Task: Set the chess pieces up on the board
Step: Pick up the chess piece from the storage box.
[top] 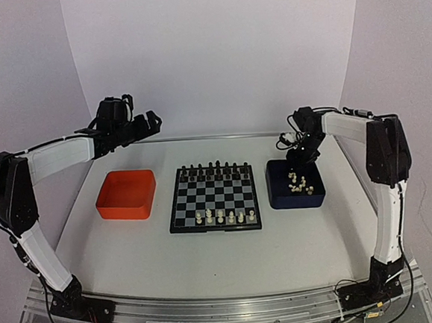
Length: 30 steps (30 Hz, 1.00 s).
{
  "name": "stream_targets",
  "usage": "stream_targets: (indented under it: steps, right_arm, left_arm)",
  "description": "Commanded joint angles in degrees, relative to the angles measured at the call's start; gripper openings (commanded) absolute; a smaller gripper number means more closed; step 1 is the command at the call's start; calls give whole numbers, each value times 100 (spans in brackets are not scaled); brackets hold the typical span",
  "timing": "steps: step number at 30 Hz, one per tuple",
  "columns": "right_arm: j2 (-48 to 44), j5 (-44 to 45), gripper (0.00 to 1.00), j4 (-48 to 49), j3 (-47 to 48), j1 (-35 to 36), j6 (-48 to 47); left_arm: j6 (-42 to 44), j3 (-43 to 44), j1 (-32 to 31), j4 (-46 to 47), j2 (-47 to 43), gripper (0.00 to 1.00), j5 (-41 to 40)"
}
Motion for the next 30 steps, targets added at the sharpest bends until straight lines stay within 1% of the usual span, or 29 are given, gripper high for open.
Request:
stream_targets:
  steps: [1,7,17,23,28,30]
  right_arm:
    - [235,-140,46,-13,323,1,-255]
    - [500,-103,38,-8,506,-5,-301]
    - [679,-97,34,-8,612,-5,-434]
    - [728,-97,28,-6,630,-5,-459]
    - [819,-97,27,-2,705,-5,-460]
    - [850,30,27,-8,738,-5,-464]
  left_arm:
    - [-28,21,36,467,32,100,164]
    - [-40,-92,37,585,25,100,242]
    - [-58,-200,37,767,90,100,484]
    - [-55,-190,37,808,158,100,542]
    - [-49,-171,37,804,197,100,576]
    - [-49,-152,37,797,214,100,591]
